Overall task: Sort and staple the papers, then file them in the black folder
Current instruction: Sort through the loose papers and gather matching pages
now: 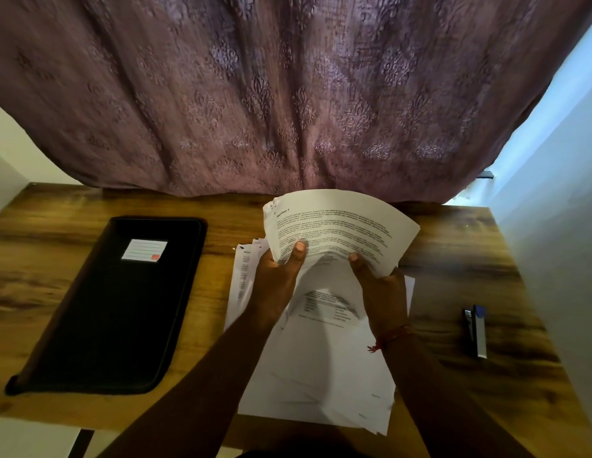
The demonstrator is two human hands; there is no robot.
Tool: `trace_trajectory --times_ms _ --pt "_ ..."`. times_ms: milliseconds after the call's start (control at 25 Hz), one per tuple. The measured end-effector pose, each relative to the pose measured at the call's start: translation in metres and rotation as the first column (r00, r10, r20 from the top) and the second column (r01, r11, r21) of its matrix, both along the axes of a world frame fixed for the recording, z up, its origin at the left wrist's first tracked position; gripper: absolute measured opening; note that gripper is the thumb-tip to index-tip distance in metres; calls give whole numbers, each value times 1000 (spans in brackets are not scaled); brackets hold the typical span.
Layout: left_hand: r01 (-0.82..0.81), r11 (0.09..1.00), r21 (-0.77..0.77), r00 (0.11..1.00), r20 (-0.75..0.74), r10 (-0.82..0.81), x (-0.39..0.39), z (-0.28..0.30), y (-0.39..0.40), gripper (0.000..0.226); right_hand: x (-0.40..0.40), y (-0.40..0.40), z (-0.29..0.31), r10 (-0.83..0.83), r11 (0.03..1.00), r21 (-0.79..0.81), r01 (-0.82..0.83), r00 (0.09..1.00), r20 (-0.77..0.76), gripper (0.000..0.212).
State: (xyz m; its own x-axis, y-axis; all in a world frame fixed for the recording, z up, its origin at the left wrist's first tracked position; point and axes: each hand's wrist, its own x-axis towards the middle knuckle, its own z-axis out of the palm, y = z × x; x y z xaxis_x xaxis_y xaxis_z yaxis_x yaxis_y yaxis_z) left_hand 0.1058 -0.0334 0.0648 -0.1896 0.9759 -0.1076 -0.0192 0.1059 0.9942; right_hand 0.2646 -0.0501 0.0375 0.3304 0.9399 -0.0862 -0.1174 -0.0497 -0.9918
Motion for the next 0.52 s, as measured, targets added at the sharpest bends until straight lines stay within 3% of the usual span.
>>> trace_trajectory --times_ms 520 --pt "0 999 -36 1000 -25 0 -4 -2 4 28 -4 -1 -4 -3 1000 -8 3 1000 14 19"
